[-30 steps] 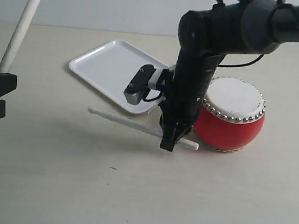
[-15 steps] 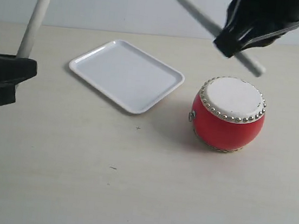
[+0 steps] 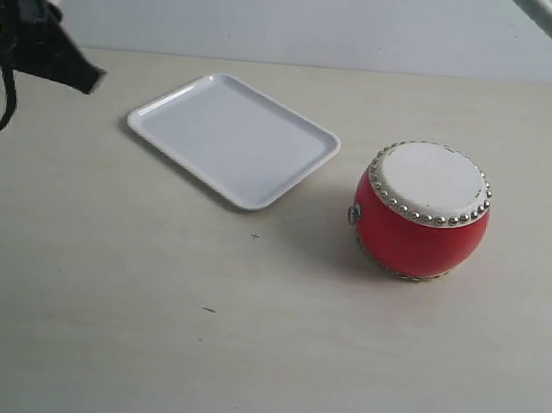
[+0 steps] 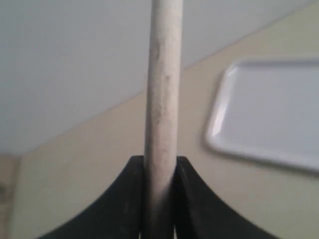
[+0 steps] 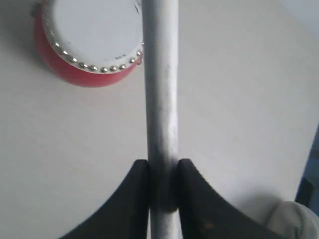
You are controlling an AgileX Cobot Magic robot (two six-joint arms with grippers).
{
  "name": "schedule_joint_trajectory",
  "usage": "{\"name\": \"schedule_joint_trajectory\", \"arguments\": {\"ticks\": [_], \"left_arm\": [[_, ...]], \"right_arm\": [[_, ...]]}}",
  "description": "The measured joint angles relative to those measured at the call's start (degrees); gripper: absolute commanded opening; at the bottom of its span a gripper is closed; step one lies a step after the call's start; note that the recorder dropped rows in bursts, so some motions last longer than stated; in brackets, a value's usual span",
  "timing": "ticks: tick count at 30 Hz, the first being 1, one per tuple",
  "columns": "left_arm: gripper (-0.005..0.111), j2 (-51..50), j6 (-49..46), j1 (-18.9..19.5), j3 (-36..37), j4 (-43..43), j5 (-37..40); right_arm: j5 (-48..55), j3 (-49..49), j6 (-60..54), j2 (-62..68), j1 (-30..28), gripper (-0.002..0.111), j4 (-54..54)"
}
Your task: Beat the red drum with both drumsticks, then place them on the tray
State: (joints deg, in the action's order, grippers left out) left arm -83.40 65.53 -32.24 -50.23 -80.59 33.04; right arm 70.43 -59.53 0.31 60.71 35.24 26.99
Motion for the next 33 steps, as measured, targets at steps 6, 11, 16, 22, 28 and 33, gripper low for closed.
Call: {"name": "schedule_joint_trajectory", "arguments": {"ticks": [6, 11, 16, 22, 28, 33], "left_arm": [[0.000, -10.3, -54.3, 0.4, -17.8, 61.4, 22.4], [0.000, -8.5, -58.9, -11.6, -23.2, 67.6, 22.5], [0.000, -11.0, -59.3, -20.0, -23.5, 67.9, 18.2], [0.000, -14.5, -58.0, -20.9, -23.5, 68.0, 13.3], [0.000, -16.5, -57.3, -20.9, -23.5, 68.0, 12.0], [0.000, -14.7, -57.0, -20.9, -23.5, 67.9, 10.0]], "right_arm": [[-0.7, 1.3, 1.6, 7.3, -4.8, 0.000, -8.9], [-8.5, 7.0, -0.3, 13.9, -15.0, 0.000, -19.3], [-6.1, 11.4, -3.2, 13.8, -18.6, 0.000, -25.3], [-5.8, 14.2, -5.7, 12.2, -18.6, 0.000, -28.8], [-7.2, 14.2, -5.7, 9.8, -18.6, 0.000, -28.8], [-9.0, 12.3, -5.7, 7.1, -18.6, 0.000, -28.4]]}}
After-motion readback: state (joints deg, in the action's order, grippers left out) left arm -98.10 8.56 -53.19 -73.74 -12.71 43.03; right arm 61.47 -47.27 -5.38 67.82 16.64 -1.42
